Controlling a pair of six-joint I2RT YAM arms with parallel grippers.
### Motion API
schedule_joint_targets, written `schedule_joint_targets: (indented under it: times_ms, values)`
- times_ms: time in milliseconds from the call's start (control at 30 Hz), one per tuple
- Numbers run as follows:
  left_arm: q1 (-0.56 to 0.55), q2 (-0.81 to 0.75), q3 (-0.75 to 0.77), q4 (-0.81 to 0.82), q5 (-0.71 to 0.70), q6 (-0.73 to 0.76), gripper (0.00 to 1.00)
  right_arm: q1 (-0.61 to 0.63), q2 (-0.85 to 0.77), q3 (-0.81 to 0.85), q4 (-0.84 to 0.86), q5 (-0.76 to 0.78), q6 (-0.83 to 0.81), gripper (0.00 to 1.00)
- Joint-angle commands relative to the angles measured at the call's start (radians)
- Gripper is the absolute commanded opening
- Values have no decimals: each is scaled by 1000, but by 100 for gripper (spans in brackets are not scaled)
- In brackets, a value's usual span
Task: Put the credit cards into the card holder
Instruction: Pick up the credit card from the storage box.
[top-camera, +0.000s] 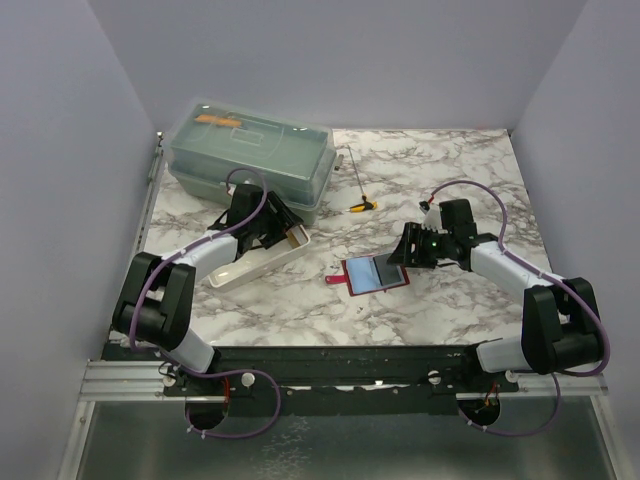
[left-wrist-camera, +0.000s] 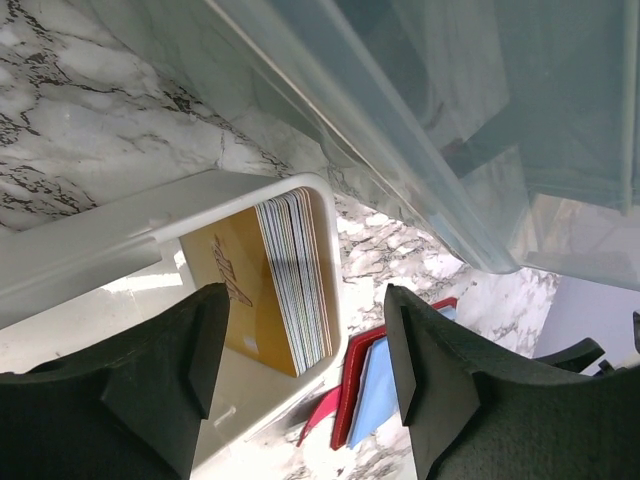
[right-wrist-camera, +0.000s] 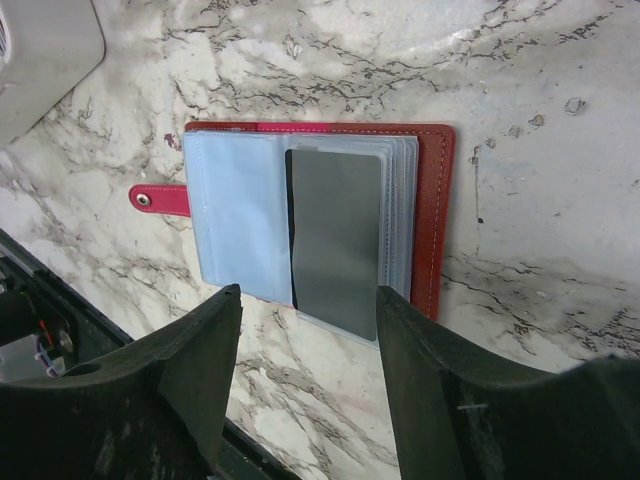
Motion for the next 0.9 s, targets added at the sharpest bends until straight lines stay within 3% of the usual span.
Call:
schedule_joint_targets:
  times_ms: [0, 533, 867]
  values:
    - [3, 11, -14, 32, 28, -19, 69, 7, 9, -1, 0, -18, -17, 60]
    - [4, 37, 30, 65, 43, -24, 42, 8, 5, -2, -5, -14, -17, 60]
    - [4, 27, 48, 46, 42, -20, 32, 8, 11, 3, -5, -17, -18, 60]
